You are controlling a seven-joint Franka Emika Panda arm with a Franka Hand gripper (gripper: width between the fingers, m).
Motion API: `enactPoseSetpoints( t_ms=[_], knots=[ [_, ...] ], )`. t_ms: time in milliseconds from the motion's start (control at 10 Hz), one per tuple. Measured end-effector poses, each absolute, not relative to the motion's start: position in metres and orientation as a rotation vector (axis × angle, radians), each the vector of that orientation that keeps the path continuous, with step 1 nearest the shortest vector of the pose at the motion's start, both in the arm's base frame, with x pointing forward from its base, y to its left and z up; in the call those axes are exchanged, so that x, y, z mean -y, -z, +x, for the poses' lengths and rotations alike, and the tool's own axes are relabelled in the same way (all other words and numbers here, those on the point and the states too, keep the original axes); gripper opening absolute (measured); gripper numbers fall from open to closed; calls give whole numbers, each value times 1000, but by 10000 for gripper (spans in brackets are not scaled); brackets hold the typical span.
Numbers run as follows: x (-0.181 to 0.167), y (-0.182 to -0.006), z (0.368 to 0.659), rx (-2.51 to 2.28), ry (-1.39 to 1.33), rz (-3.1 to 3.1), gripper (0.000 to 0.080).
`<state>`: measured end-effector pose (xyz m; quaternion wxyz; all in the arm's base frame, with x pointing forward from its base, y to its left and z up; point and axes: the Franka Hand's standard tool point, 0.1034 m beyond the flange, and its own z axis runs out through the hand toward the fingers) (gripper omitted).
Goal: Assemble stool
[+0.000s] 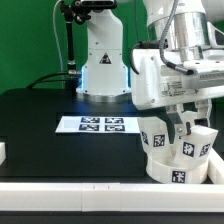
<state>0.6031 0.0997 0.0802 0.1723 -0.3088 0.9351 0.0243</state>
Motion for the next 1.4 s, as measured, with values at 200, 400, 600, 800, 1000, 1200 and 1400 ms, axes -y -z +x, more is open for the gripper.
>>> enactPoseSetpoints(
  t_ms=[200,400,600,800,1000,1200,1400],
  knots=[
    [-107,-80,601,-2656,-84,-847,338],
    [-106,-80,601,-2654,-90,-835,338],
    [-106,-80,601,-2637,-80,-888,354],
    [-106,-81,601,-2630,-78,-898,563],
    [-107,-100,608,-2595,-83,-910,641],
    [-104,-111,612,-2574,-87,-917,648],
    [-104,-110,612,-2574,-87,-919,649]
  ],
)
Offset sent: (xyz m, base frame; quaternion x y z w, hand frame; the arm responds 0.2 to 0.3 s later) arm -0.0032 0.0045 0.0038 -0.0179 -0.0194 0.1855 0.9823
